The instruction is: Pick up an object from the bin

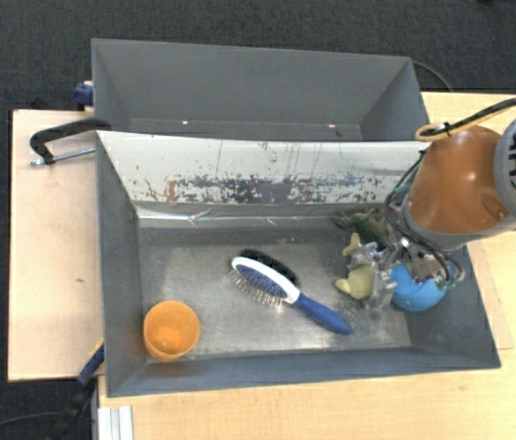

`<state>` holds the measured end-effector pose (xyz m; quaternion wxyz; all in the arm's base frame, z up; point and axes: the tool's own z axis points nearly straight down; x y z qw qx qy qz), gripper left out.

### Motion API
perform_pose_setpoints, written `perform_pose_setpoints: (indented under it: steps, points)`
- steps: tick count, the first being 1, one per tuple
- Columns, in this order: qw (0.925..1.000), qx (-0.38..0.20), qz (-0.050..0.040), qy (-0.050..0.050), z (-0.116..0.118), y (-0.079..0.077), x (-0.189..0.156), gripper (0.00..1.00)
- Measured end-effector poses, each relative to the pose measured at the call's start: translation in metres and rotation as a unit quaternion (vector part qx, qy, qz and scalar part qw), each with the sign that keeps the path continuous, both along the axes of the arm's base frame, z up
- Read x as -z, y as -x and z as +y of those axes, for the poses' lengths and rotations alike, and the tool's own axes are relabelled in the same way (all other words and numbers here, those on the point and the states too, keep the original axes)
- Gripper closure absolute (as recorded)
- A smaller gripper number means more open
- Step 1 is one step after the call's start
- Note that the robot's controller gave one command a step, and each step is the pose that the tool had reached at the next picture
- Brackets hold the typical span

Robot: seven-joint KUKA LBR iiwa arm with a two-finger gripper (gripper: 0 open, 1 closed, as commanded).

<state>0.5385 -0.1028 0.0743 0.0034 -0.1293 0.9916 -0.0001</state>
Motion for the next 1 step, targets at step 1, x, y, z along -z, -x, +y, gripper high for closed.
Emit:
perform_pose_setpoints:
  steps: [1]
  points:
    - [0.9993,-0.037,-0.0052,0.002,0.0123,-0.0199,-0.1651,1.0]
